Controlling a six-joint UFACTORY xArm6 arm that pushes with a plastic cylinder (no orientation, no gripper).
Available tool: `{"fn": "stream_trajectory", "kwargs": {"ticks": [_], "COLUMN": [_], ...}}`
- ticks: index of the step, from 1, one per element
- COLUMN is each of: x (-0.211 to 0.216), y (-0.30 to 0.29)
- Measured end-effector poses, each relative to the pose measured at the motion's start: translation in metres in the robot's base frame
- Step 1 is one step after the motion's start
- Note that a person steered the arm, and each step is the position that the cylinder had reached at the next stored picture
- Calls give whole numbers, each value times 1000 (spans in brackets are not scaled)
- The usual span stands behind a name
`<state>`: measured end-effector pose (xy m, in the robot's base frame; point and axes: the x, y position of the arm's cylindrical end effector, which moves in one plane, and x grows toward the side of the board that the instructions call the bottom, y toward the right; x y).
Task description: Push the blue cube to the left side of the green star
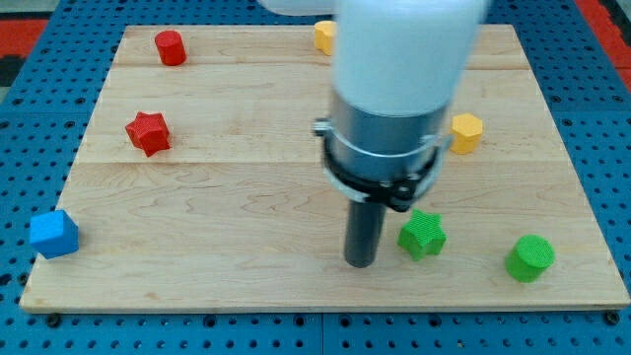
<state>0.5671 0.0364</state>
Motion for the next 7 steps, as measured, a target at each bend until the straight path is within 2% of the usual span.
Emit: {"fn": "stream_trajectory", "kwargs": {"ticks": [1,2,3,4,5,6,7], "x": [-21,-23,-23,27,19,12,-26], "y": [51,130,15,-118,-284,-340,-317]}}
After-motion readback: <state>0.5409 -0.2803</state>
